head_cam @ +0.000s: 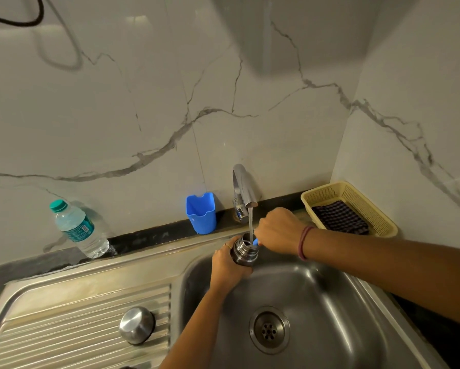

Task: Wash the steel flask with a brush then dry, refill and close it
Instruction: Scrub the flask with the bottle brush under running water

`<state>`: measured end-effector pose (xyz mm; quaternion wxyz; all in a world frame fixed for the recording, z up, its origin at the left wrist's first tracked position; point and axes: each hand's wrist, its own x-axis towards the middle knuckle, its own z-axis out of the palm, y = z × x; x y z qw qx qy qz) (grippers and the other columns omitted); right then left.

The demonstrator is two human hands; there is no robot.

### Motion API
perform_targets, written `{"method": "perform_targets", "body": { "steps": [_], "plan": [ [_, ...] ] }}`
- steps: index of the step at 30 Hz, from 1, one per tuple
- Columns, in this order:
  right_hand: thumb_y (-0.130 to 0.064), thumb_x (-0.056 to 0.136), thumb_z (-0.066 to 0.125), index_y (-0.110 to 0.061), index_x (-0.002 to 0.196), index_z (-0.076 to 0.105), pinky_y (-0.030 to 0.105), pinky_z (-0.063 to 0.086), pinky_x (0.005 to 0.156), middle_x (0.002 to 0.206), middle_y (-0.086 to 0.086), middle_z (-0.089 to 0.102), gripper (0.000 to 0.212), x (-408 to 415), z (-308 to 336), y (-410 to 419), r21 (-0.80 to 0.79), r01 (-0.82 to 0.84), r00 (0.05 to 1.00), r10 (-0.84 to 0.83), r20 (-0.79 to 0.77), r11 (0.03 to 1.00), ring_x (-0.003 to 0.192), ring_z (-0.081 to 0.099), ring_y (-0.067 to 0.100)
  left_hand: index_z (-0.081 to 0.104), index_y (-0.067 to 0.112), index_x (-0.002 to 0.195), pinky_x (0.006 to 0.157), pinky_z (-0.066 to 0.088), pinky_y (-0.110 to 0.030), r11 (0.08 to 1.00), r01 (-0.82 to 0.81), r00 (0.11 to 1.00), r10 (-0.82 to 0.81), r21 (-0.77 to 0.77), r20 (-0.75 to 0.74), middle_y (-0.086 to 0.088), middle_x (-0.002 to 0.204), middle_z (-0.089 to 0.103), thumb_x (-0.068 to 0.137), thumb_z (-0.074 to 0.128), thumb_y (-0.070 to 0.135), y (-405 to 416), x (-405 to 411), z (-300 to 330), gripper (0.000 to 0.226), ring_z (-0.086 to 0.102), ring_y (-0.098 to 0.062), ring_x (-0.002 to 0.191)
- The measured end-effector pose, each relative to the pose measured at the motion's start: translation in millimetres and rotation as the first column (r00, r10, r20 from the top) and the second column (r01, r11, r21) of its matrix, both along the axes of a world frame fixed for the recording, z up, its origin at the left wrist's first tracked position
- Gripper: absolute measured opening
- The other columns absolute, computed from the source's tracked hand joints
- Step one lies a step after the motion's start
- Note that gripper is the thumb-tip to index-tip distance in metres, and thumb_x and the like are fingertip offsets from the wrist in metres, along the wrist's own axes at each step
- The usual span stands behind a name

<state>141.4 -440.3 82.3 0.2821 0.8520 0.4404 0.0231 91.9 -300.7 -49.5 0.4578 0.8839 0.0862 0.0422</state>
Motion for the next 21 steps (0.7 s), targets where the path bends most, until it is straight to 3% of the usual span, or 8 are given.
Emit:
{"method": "perform_targets", "body": {
  "steps": [2,5,9,11,13,15,17,21],
  "plan": [
    [-0.026,0.100,0.043,-0.013,0.096,0.063,0.026,0.025,0.046,0.074,0.001,0.052,0.024,0,-5,-4,0.007,-0.007,1.000,0.007,0.008,1.000,0.060,0.045,0.015,0.050,0.034,0.121,0.077,0.043,-0.003,1.000,0.006,1.000,-0.005,0.003,-0.003,0.018,0.101,0.060,0.063,0.088,0.010,0,-1,0,0.073,0.056,0.008,0.086],
    [-0.037,0.096,0.050,-0.011,0.094,0.061,0.026,0.026,0.048,0.067,0.000,0.044,0.028,-1,1,-10,0.093,0.079,0.997,-0.076,-0.033,0.993,0.057,0.041,0.014,0.055,0.024,0.129,0.086,0.045,-0.010,1.000,0.022,1.000,-0.022,0.009,-0.008,0.017,0.103,0.061,0.063,0.089,0.010,0,-1,-2,0.076,0.058,0.001,0.091],
    [-0.070,0.084,0.047,-0.016,0.066,0.048,0.027,0.034,0.055,0.057,-0.002,0.040,0.057,6,29,-22,0.345,0.334,0.928,-0.242,-0.282,0.877,0.054,0.040,0.013,0.058,0.020,0.129,0.074,0.041,0.001,1.000,0.014,1.000,-0.015,-0.027,-0.016,0.017,0.103,0.063,0.062,0.089,0.008,0,-1,-2,0.075,0.058,0.008,0.089],
    [-0.074,0.083,0.040,-0.016,0.058,0.042,0.025,0.033,0.056,0.054,-0.002,0.037,0.063,20,40,-28,0.400,0.506,0.820,-0.283,-0.498,0.764,0.051,0.035,0.013,0.058,0.019,0.130,0.073,0.041,0.003,0.998,0.006,1.000,-0.007,-0.055,-0.030,0.014,0.105,0.065,0.062,0.089,0.007,0,-1,-2,0.076,0.059,0.009,0.091],
    [-0.070,0.085,0.040,-0.013,0.064,0.050,0.024,0.037,0.064,0.063,-0.001,0.047,0.062,36,45,-34,0.337,0.607,0.694,-0.272,-0.666,0.720,0.060,0.043,0.013,0.058,0.019,0.130,0.072,0.042,0.003,0.998,0.002,0.999,-0.004,-0.068,-0.034,0.013,0.107,0.066,0.062,0.089,0.007,-2,0,-1,0.075,0.059,0.009,0.091],
    [-0.059,0.089,0.050,-0.014,0.100,0.066,0.026,0.043,0.085,0.095,-0.006,0.059,0.049,50,40,-38,0.208,0.610,0.544,-0.213,-0.812,0.764,0.089,0.055,0.011,0.058,0.020,0.129,0.074,0.042,0.002,0.998,0.010,1.000,-0.012,-0.065,-0.024,0.013,0.105,0.066,0.063,0.089,0.007,-5,-2,0,0.074,0.058,0.011,0.089],
    [-0.048,0.087,0.060,-0.017,0.133,0.053,0.025,0.043,0.095,0.113,-0.012,0.058,0.056,61,32,-38,0.132,0.614,0.380,-0.145,-0.913,0.778,0.106,0.055,0.007,0.058,0.022,0.128,0.080,0.046,-0.002,0.998,0.014,1.000,-0.016,-0.063,-0.020,0.013,0.104,0.066,0.063,0.088,0.007,-6,-2,0,0.074,0.059,0.011,0.089],
    [-0.052,0.077,0.063,-0.020,0.125,0.059,0.031,0.043,0.099,0.122,-0.005,0.064,0.057,86,25,-35,0.056,0.720,0.138,-0.064,-0.988,0.692,0.112,0.058,0.011,0.057,0.022,0.130,0.074,0.043,0.002,0.996,-0.012,0.999,0.009,-0.084,-0.039,0.012,0.106,0.066,0.063,0.089,0.007,-3,-2,-1,0.076,0.059,0.009,0.091]
  ]
}}
